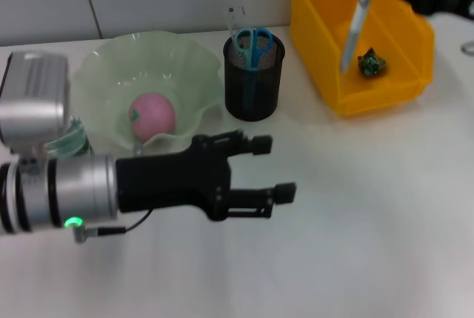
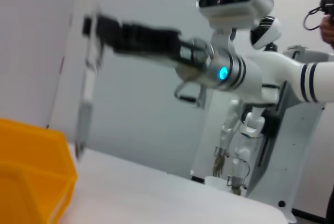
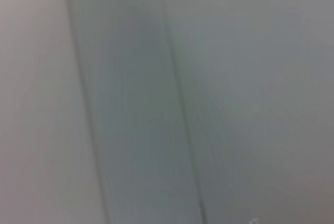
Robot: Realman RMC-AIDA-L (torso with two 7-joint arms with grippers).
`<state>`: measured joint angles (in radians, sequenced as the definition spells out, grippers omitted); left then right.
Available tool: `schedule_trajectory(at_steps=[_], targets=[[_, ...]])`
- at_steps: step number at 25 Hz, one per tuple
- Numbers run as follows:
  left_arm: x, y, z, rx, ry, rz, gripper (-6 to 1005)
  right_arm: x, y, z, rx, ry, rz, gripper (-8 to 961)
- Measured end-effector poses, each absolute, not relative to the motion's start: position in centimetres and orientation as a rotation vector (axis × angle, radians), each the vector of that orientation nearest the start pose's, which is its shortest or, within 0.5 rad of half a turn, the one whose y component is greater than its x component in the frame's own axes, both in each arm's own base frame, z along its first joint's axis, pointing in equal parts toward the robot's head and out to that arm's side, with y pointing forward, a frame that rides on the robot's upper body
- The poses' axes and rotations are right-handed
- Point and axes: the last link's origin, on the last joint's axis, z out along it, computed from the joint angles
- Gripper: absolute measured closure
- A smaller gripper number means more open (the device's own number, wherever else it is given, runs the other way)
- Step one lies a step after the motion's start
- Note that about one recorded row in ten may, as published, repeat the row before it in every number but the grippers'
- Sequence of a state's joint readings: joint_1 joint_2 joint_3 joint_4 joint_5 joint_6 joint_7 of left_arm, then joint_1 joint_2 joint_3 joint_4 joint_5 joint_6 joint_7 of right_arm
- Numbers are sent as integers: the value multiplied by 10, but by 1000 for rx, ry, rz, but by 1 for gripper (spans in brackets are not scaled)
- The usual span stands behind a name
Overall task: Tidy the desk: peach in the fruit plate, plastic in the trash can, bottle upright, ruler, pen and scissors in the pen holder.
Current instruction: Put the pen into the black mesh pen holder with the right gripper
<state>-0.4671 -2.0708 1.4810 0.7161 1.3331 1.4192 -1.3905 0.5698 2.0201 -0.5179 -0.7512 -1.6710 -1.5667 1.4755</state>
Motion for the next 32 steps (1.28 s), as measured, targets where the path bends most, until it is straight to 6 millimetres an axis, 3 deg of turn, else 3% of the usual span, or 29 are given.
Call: schedule_trajectory(at_steps=[6, 14, 21, 32], targets=[[-208, 293, -69, -2905, -510, -967, 133, 208, 403, 87, -2261, 509, 1105, 742], [-226, 284, -73, -2897, -529, -928, 133, 179, 432, 42, -2315, 536, 986, 734], [-236, 277, -72, -2884, -543, -915, 133, 171, 443, 12, -2300, 545, 938, 726], [-240, 274, -71, -2877, -548, -911, 133, 173, 450, -10, -2309, 544, 773, 714]])
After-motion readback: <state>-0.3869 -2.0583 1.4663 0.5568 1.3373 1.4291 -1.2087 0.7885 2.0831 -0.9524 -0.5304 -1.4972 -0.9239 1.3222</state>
